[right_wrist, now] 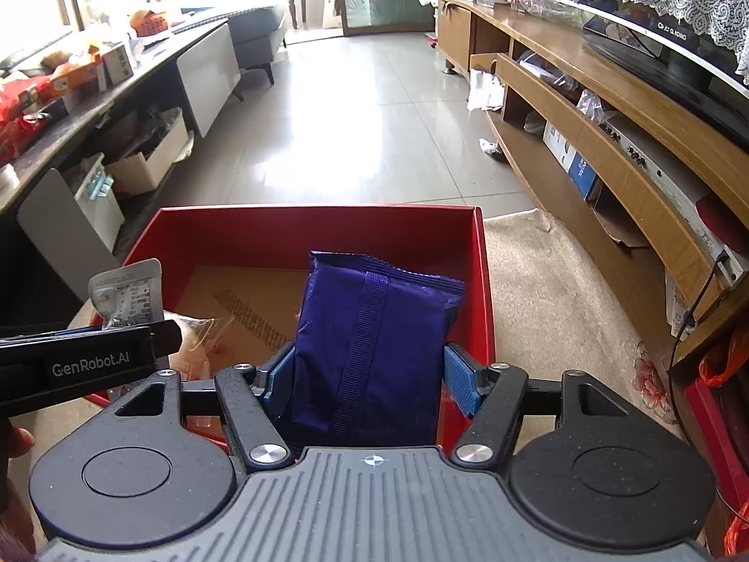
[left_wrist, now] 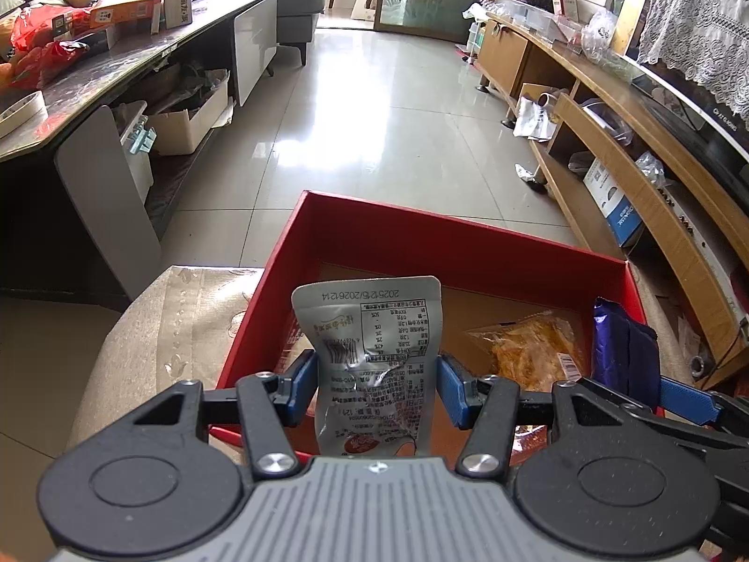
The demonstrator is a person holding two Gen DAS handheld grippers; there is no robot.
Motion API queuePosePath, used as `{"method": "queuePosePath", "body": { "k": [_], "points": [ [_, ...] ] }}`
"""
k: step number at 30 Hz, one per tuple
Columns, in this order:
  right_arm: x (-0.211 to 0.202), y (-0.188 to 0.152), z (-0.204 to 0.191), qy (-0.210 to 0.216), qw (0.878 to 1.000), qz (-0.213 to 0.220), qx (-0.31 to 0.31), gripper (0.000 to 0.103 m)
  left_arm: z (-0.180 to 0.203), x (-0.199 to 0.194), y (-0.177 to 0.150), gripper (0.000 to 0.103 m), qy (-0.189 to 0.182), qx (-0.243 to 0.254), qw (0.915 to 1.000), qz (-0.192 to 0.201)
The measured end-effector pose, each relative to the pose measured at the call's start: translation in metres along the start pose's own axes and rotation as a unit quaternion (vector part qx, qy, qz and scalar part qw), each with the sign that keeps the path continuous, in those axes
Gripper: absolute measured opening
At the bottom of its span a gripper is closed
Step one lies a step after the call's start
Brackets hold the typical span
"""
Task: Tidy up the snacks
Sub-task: 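Open both tools to drop the sachet and blue pouch into the box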
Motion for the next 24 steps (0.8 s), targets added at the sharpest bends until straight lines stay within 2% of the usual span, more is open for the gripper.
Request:
{"method": "queuePosePath", "body": {
  "k": [16,24],
  "points": [
    [0.036,-0.003,0.000,-0.005,1.000,-0.009,-0.004,0.072,0.006,0.026,-0.005,0.051,0.019,0.010,0.9996,-0.017],
    [0.038,-0.002,-0.005,-0.011,1.000,-0.011,-0.019,0.073,0.008,0.031,-0.007,0.053,0.023,0.016,0.9993,-0.027]
  ]
}}
Point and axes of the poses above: each gripper's, at about its wrist camera, not at the fingertips, and x roughly the way its jaws point, z to its right, y to its top, the point moved 4 cm from there along x, roughly the way its jaws point, and after that the axes turned 2 degrees about y, right-handed, at the moved point
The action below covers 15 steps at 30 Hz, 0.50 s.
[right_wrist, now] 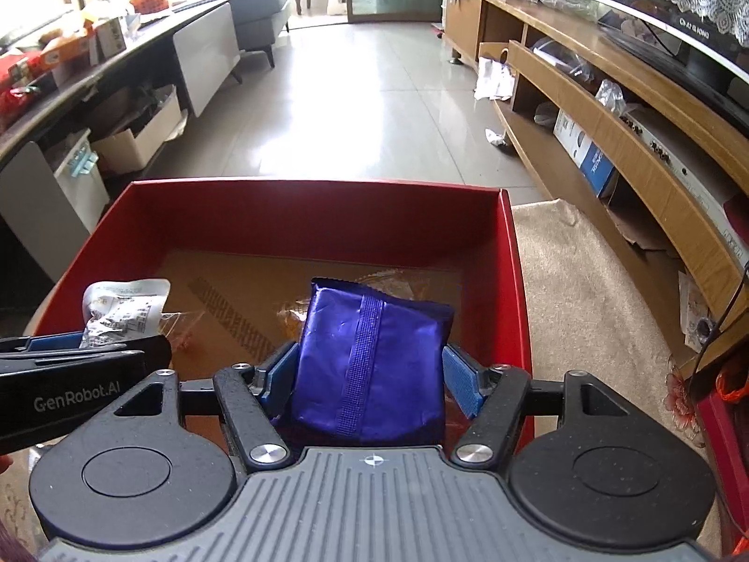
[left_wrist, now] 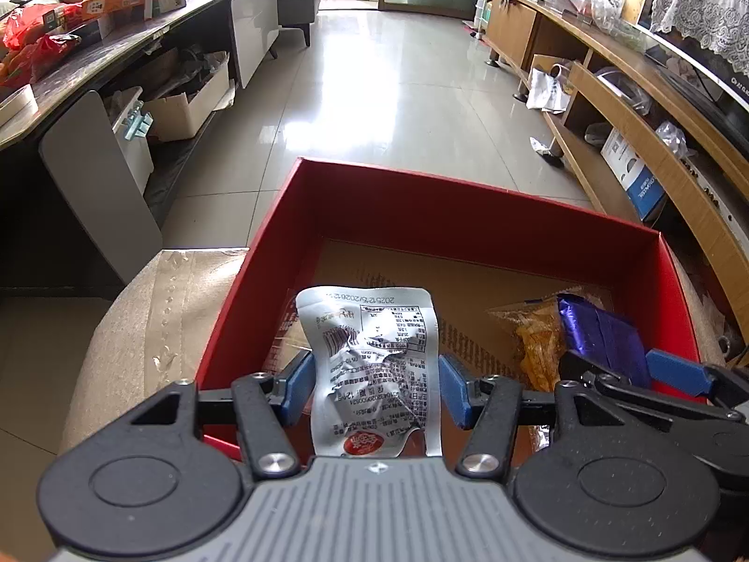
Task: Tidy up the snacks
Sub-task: 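Open both tools to drop the sachet and blue pouch into the box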
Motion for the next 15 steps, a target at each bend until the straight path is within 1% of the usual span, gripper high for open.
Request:
{"method": "queuePosePath", "body": {
  "k": [3,8,15],
  "points": [
    [-0.001,0.001,0.001,-0.003,1.000,0.004,-0.002,0.075,0.000,-0.001,0.000,0.054,0.003,0.005,1.0000,0.001],
    [-0.001,0.003,0.005,-0.005,1.000,0.007,0.004,0.076,-0.001,-0.004,0.002,0.062,0.005,0.005,1.0000,0.006],
    [-0.005,0.005,0.004,-0.008,1.000,0.015,0.000,0.077,-0.004,-0.011,0.001,0.064,0.006,0.004,1.0000,0.007]
  ]
}}
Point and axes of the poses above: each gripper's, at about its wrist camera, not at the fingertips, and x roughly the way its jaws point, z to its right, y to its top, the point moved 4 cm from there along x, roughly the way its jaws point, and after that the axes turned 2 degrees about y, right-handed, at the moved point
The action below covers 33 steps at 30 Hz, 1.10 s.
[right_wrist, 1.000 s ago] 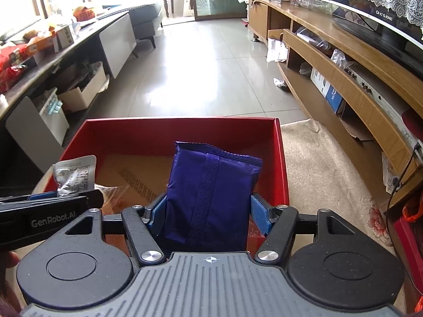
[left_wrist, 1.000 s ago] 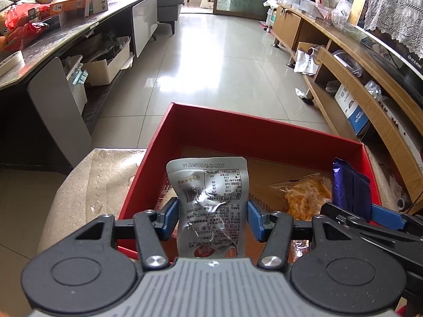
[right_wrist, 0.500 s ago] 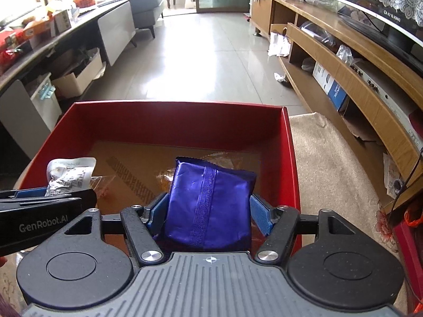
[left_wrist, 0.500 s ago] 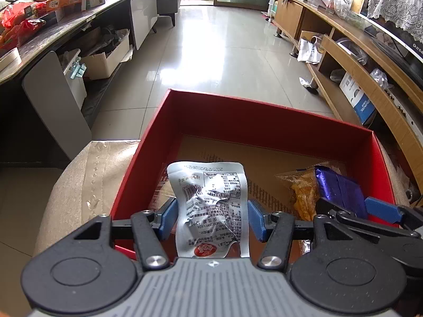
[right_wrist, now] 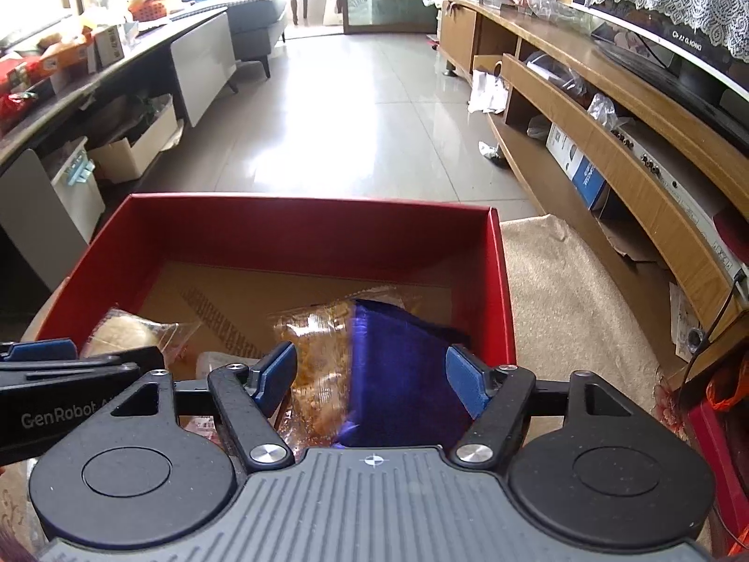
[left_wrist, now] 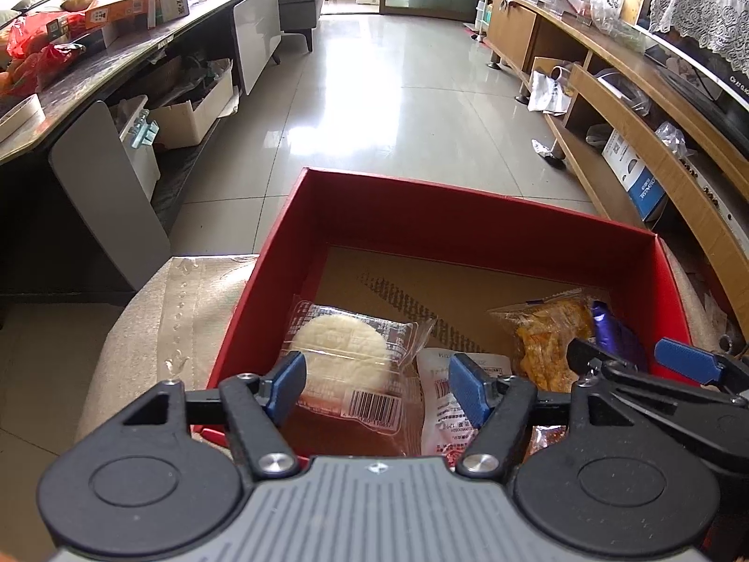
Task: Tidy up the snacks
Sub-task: 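Open both tools to drop the sachet and blue pouch into the box, then move the left tool toward the red candy stick bag while the right tool withdraws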
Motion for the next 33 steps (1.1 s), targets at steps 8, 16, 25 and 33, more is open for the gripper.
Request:
{"method": "queuePosePath", "body": {
  "k": [8,16,25,33],
  "points": [
    [-0.024,0.006,0.004,-0.008,1.000,0.021,0.005,0.078,0.003,-0.024,-0.003,0.065,-0.012,0.005,0.9998,0.014],
    [-0.043,0.007,0.003,-0.022,0.999,0.028,-0.010,0.078,0.002,-0.042,-0.009,0.066,-0.013,0.009,0.9995,0.026],
    [-0.065,-0.004,0.000,-0.029,0.999,0.023,-0.022,0.078,-0.003,-0.058,-0.025,0.067,-0.025,-0.001,0.9996,0.016],
    [-0.085,-0.025,-0.003,-0.015,1.000,0.016,-0.015,0.079,-0.010,-0.072,-0.048,0.067,-0.035,-0.008,0.9994,0.006]
  ]
}}
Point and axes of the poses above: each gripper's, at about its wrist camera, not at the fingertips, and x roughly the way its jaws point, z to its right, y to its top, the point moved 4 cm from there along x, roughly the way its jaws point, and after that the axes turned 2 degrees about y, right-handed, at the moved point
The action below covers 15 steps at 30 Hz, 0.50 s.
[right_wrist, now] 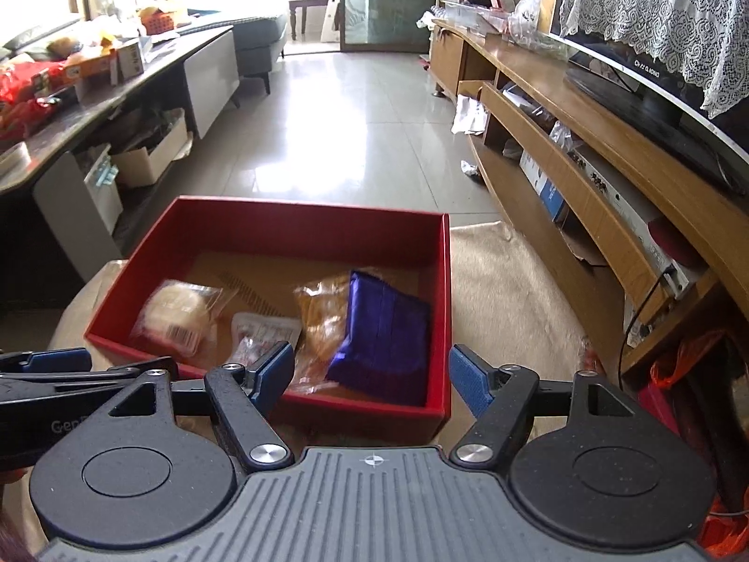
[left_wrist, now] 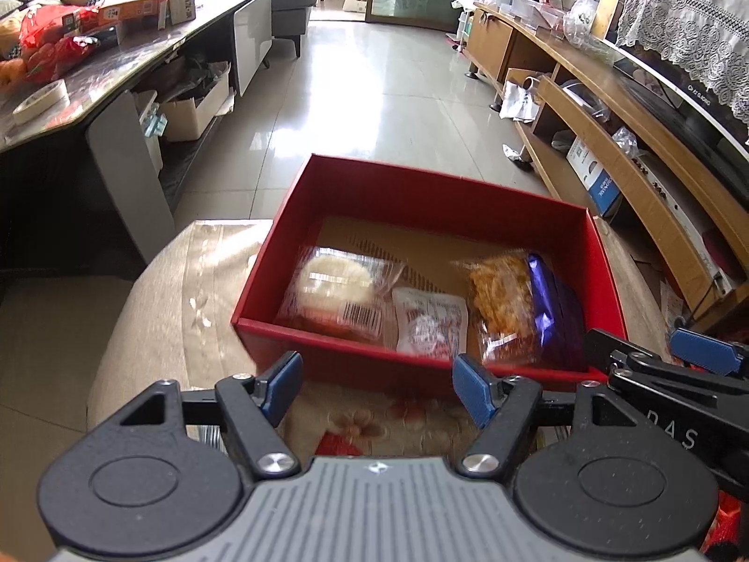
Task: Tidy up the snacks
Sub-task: 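Move the left tool toward the red candy stick bag while the right tool withdraws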
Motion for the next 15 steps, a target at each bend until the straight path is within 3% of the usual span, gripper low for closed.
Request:
{"method": "queuePosePath", "body": {
  "k": [7,15],
  "points": [
    [-0.014,-0.021,-0.003,0.001,1.000,-0.009,-0.009,0.079,-0.004,-0.010,-0.025,0.067,-0.005,0.001,0.9999,-0.016],
    [-0.030,-0.049,-0.001,0.003,1.000,-0.022,-0.010,0.079,-0.004,-0.012,-0.068,0.068,-0.012,0.000,0.9981,-0.060]
  ]
}}
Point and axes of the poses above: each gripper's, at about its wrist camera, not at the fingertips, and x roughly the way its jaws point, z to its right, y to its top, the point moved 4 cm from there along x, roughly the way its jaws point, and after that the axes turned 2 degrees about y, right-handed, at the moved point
